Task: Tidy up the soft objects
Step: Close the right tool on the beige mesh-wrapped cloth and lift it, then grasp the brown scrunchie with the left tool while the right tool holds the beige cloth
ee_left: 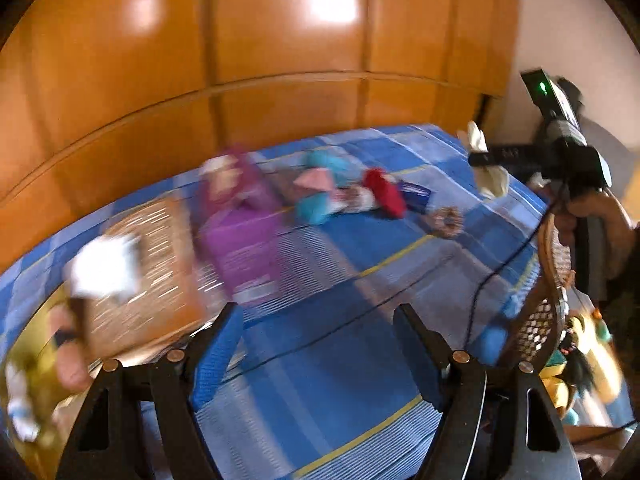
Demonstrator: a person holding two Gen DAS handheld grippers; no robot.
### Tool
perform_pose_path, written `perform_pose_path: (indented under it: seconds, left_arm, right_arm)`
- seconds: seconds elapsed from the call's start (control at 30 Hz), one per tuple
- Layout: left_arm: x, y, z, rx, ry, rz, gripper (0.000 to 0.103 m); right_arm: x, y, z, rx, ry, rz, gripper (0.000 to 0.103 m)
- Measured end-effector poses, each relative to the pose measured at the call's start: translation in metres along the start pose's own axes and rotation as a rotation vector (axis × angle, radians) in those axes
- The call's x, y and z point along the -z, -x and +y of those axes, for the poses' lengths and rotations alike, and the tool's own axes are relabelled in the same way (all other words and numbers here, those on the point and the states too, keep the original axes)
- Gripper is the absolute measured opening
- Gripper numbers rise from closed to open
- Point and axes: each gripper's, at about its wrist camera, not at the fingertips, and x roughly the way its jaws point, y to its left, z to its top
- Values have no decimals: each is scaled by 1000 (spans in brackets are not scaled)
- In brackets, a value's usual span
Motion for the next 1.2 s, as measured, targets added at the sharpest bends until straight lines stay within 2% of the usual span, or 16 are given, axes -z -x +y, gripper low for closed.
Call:
perform_pose_path:
  seconds: [0.1,0.27,0.33,0.4,0.57,0.8,0.87,0.9,0.93,0.97,1.2]
  left_arm:
    - [-22,-27,-33,77,-64,10,76]
    - [-54,-90,-78,179,-138,76,57]
    - [-64,-112,-89,209,-151,99,53]
    - [-72,-137,-102,236,-161,124,52]
    - [-85,-182,-127,301,-171,180,52]
    - [-94,-237,-155,333,-189,277,52]
    - [-94,-246,-162,319,-198,289,49]
    - [-95,-249,-164,310,-201,281,43]
    - [-96,-249,-165,306,-204,271,23]
    - [-97,-249,-165,315,-195,276,17]
    - [-89,-215,-144,346,-198,266,15]
  right_arm:
    - [-2,-4,-29,34,-80,-3,40]
    - [8,-6,-52,23,-151,12,40]
    - [8,-14,-59,-4,-170,27,40]
    - [9,-22,-66,-38,-195,52,40]
    - [10,-34,-73,-56,-225,62,40]
    - [10,-37,-79,-70,-258,62,40]
    - [11,-39,-83,-85,-287,75,40]
    - [11,-41,-84,-96,-292,83,40]
    - [11,-42,-85,-105,-299,90,40]
    - [11,-42,-85,-105,-303,89,40]
    - [11,-40,-81,-110,-285,83,40]
